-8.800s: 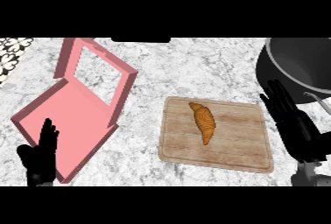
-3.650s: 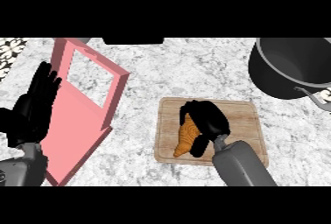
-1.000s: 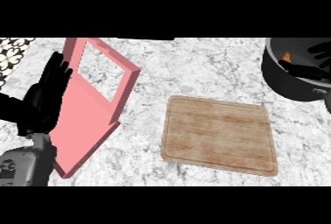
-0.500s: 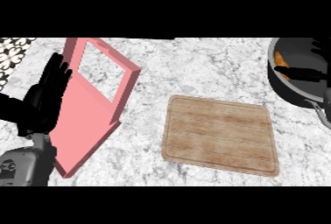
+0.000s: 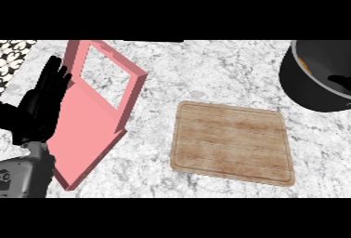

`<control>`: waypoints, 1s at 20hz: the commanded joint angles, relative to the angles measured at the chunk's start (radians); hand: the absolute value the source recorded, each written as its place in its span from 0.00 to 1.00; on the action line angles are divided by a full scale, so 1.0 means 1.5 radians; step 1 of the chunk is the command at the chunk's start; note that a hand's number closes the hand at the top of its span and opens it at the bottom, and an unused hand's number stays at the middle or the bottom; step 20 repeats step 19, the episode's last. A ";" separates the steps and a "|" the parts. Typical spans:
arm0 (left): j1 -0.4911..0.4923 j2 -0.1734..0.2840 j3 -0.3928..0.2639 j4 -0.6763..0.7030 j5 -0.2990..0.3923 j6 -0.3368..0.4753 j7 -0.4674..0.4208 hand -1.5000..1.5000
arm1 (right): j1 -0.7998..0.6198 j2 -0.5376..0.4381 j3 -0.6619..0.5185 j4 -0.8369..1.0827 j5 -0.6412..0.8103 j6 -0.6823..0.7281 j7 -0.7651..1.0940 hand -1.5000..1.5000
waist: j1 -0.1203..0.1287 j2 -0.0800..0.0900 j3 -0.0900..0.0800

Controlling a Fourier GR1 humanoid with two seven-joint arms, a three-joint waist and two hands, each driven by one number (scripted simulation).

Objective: Pick the croissant from the cutting board and place it in the pot

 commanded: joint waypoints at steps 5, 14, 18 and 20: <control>0.012 0.010 0.013 -0.014 0.011 -0.012 0.003 0.50 | 0.077 -0.109 -0.032 0.040 -0.039 0.129 -0.048 0.00 | 0.000 0.001 0.001; -0.002 -0.016 -0.002 0.010 -0.004 0.003 -0.022 0.50 | 0.107 -0.139 -0.027 0.048 -0.048 0.175 -0.073 0.00 | -0.002 0.001 0.001; 0.005 -0.013 0.000 -0.009 -0.007 0.009 0.001 0.50 | 0.136 -0.157 -0.023 0.056 -0.049 0.213 -0.090 0.00 | -0.001 0.000 0.002; 0.027 -0.020 -0.019 -0.047 -0.020 0.019 0.024 0.50 | 0.119 -0.173 -0.023 0.055 -0.051 0.220 -0.065 0.00 | 0.002 -0.003 0.001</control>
